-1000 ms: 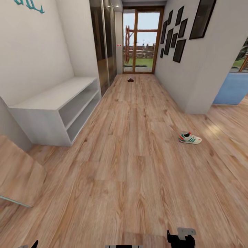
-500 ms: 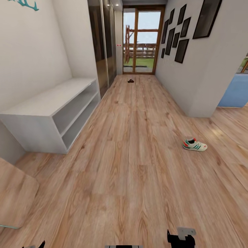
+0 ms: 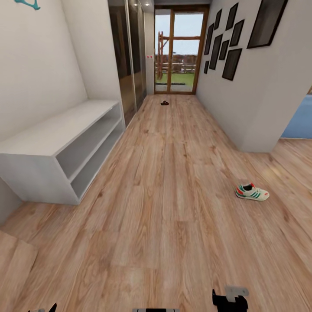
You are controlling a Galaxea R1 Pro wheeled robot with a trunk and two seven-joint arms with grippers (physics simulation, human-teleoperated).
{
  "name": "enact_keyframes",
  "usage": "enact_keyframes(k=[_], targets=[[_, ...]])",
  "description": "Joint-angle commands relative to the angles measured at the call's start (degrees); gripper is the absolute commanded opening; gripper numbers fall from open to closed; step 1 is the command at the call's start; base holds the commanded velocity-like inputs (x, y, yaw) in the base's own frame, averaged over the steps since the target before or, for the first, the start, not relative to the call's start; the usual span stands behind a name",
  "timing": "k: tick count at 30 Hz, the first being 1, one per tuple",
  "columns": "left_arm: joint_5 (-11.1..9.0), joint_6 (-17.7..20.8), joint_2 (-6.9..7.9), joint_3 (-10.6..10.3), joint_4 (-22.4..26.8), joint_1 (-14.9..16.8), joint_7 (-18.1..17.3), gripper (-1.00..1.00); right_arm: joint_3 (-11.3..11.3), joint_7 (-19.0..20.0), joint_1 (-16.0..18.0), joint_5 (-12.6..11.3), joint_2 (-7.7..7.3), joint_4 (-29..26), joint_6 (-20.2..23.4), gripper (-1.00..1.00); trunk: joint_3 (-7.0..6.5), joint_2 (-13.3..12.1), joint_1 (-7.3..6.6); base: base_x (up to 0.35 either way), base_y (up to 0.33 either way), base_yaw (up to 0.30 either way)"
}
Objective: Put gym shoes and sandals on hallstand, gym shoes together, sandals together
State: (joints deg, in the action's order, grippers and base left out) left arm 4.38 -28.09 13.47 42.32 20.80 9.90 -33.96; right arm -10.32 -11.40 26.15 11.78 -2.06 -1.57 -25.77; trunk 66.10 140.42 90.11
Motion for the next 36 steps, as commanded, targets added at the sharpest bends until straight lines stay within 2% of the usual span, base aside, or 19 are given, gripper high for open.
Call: enact_keyframes(k=[1, 36], targets=[[0.5, -0.3, -0.02, 0.4, 0.0, 0.1, -0.3, 1.00, -0.4, -0.2, 0.0, 0.6, -0.04, 0.1, -0.2, 1.00, 0.04, 0.0, 0.02, 0.337, 0.000, 0.000], [0.7, -0.3, -0.06, 0.0, -0.1, 0.1, -0.3, 1.00, -0.4, -0.3, 0.0, 0.5, -0.14, 0.0, -0.2, 1.00, 0.04, 0.0, 0.02, 0.337, 0.000, 0.000]])
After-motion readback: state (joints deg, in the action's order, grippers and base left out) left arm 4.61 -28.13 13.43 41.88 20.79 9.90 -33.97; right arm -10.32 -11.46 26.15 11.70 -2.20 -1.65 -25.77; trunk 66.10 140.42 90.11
